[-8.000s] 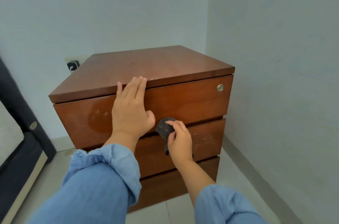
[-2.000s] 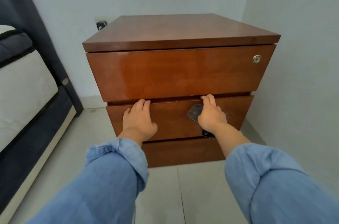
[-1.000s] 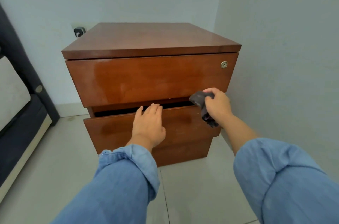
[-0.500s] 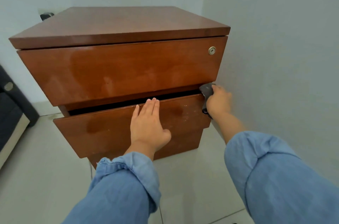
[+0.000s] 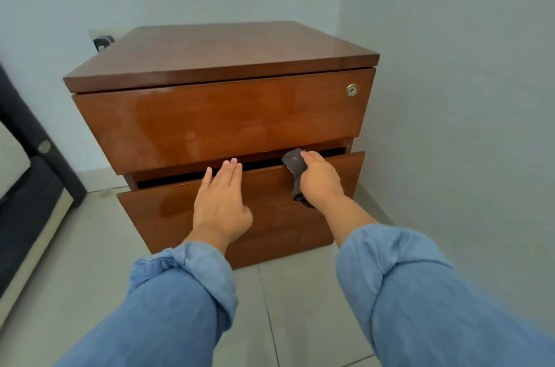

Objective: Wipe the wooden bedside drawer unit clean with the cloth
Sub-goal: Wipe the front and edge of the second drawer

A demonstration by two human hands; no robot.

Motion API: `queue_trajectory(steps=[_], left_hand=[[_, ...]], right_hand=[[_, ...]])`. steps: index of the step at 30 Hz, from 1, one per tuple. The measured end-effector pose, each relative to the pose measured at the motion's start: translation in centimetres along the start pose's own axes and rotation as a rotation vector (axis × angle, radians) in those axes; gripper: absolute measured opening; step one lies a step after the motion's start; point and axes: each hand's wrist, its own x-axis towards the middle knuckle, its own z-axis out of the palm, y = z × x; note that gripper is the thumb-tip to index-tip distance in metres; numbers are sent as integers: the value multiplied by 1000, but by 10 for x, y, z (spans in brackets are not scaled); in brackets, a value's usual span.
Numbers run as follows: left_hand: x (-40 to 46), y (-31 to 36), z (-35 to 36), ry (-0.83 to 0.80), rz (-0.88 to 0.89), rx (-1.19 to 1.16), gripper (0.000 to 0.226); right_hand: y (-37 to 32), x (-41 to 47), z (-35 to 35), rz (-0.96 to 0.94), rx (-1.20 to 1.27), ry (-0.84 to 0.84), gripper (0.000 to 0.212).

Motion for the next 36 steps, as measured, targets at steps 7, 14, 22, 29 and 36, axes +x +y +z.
queue_trajectory(steps=[7, 14, 22, 29, 36], left_hand=[[-28, -54, -4, -66, -171, 119, 80], [-35, -64, 4, -35, -198, 3, 92], [-32, -71, 2, -83, -164, -1, 91], [-50, -111, -10, -63, -276, 32, 84], [-62, -152, -12, 7, -312, -109, 74]], right_hand=[[-2, 5, 1, 17, -9, 5, 52], [-29, -8, 23, 50, -50, 77, 56], [-116, -43, 75, -164, -158, -98, 67], [-116, -38, 69, -165, -143, -187, 70], [-115, -33, 75, -116, 5, -128, 63]])
